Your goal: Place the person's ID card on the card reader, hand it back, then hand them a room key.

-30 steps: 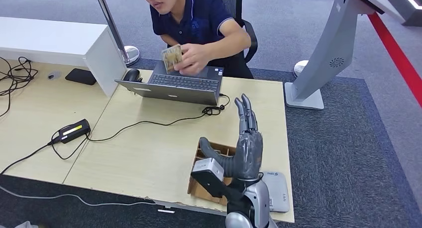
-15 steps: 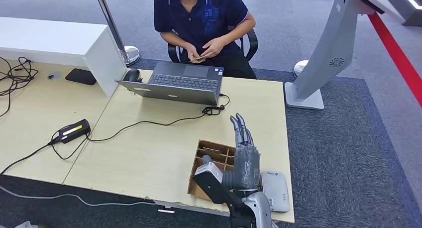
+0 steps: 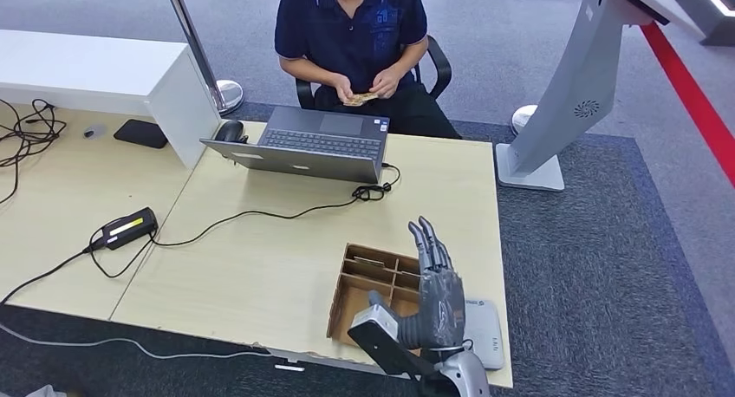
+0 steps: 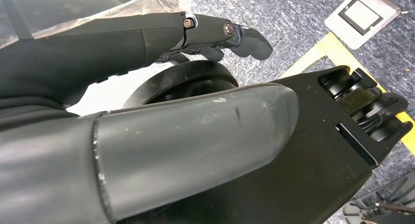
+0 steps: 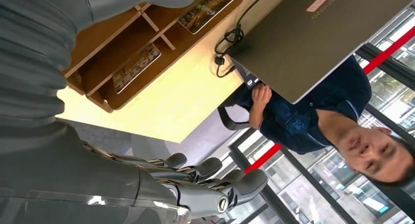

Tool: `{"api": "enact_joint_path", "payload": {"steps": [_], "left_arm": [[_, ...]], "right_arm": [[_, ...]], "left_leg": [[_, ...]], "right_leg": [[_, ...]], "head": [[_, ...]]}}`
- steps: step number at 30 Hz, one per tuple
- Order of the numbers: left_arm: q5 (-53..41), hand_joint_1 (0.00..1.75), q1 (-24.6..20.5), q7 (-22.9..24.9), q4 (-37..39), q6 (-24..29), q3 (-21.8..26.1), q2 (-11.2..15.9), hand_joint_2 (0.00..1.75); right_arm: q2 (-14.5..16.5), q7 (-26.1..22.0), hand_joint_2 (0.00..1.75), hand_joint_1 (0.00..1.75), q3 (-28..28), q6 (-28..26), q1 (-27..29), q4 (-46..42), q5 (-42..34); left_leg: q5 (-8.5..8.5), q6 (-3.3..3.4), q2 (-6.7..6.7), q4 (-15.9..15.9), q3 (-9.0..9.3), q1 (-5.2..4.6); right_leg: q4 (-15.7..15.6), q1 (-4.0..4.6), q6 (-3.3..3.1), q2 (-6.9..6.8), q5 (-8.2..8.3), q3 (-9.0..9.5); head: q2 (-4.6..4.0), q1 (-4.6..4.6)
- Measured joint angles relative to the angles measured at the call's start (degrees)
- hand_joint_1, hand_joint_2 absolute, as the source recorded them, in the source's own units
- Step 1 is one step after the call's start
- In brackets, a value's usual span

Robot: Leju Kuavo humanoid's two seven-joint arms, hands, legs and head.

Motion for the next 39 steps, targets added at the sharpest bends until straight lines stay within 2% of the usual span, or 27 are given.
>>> {"api": "enact_joint_path", "payload": {"steps": [32,35,39], "left_arm": [[0.0,0.0,0.0,0.0,0.0,0.0,0.0,0.0,0.0],[0.0,0.0,0.0,0.0,0.0,0.0,0.0,0.0,0.0],[0.0,0.0,0.0,0.0,0.0,0.0,0.0,0.0,0.0]], "right_arm": [[-1.3,-0.1,1.75,0.0,1.0,0.0,0.0,-0.3,0.5],[-1.4,0.3,1.75,0.0,1.0,0.0,0.0,-0.3,2.8],[-1.6,3.2,1.75,0.0,1.0,0.0,0.0,-0.3,10.3]], "left_leg": [[0.0,0.0,0.0,0.0,0.0,0.0],[0.0,0.0,0.0,0.0,0.0,0.0],[0.0,0.0,0.0,0.0,0.0,0.0]], "right_leg": [[0.0,0.0,0.0,0.0,0.0,0.0],[0.0,0.0,0.0,0.0,0.0,-0.01],[0.0,0.0,0.0,0.0,0.0,-0.01]], "head": [[0.0,0.0],[0.0,0.0],[0.0,0.01]]}}
